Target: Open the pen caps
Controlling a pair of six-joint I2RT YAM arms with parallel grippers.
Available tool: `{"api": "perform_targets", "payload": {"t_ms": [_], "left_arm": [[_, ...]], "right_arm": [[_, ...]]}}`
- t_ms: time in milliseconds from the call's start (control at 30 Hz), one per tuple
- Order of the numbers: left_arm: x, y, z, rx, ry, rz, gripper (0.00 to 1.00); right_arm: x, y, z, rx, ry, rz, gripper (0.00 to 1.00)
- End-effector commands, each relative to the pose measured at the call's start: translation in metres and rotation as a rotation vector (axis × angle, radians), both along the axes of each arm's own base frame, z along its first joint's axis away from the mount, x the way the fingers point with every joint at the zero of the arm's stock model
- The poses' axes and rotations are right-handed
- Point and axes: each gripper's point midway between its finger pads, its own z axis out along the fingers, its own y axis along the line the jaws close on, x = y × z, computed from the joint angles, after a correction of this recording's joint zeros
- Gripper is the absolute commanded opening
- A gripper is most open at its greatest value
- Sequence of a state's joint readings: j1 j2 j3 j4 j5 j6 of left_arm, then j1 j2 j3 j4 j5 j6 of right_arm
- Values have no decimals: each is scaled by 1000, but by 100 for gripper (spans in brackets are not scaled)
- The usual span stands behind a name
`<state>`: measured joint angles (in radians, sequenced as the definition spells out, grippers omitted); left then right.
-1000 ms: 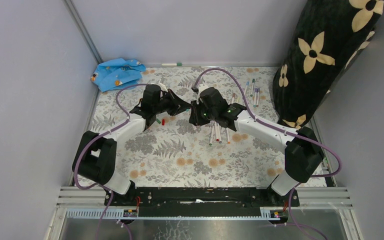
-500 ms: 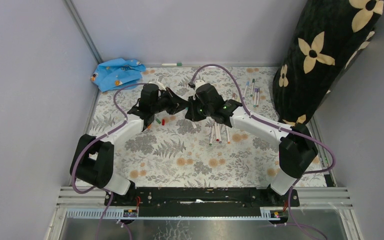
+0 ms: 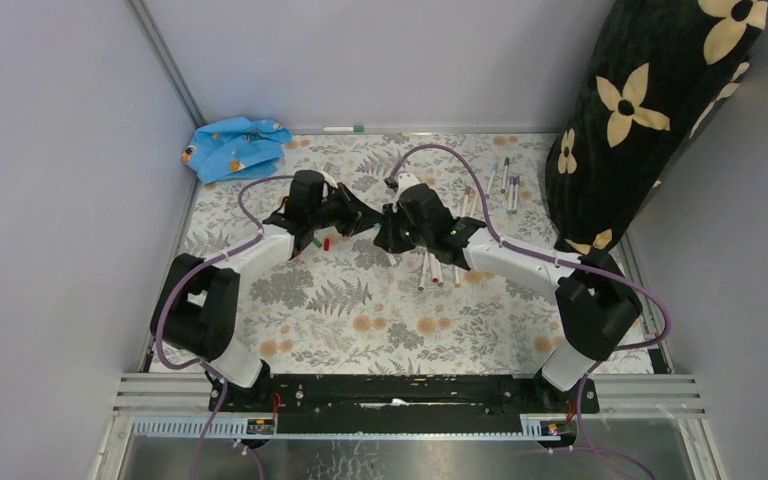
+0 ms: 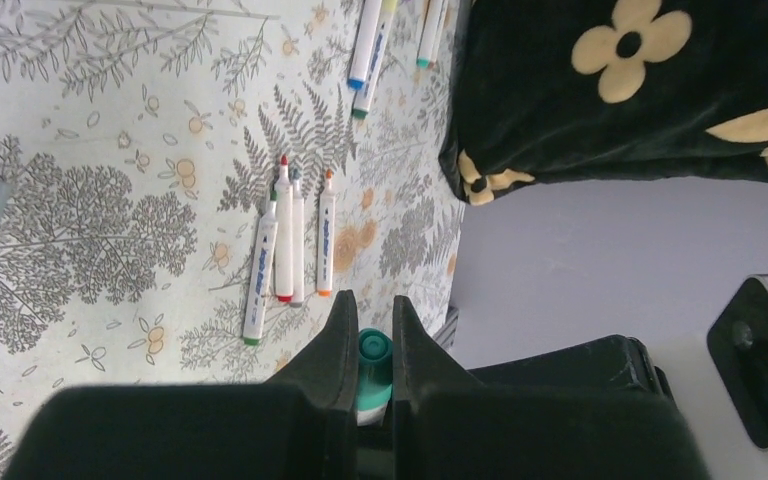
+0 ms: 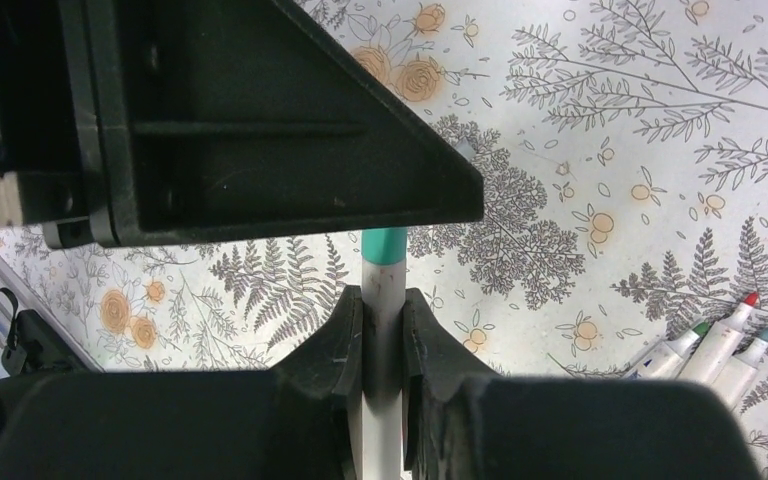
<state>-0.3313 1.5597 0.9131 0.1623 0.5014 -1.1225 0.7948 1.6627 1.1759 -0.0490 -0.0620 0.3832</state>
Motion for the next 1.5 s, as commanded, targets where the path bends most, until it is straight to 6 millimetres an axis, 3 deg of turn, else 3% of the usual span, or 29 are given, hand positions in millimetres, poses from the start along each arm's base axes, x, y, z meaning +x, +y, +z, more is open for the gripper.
{"api": "perform_targets", "payload": {"t_ms": [0, 267, 533, 667, 867, 1133, 1467], "left_arm": [[53, 31, 28, -42, -76, 163, 0], [71, 40, 21, -9, -61, 190, 0], [82, 43, 10, 49, -54, 201, 0], [75, 48, -4, 150, -44, 175, 0], [44, 76, -62, 488, 50, 136, 0], [23, 113, -105, 756, 131, 159, 0], [16, 121, -136, 841, 182, 145, 11]], "right_arm": [[-40, -20, -26, -56, 82, 20, 0], [-64, -27, -47, -74, 106, 32, 0], [-75, -34, -57, -97, 112, 25, 0], [-64, -41, -44, -125, 64, -29, 0], [-33, -60, -34, -193, -16, -185, 0], [-4, -88, -54, -293, -11, -344, 0], [5, -119, -82, -365, 26, -420, 0]]}}
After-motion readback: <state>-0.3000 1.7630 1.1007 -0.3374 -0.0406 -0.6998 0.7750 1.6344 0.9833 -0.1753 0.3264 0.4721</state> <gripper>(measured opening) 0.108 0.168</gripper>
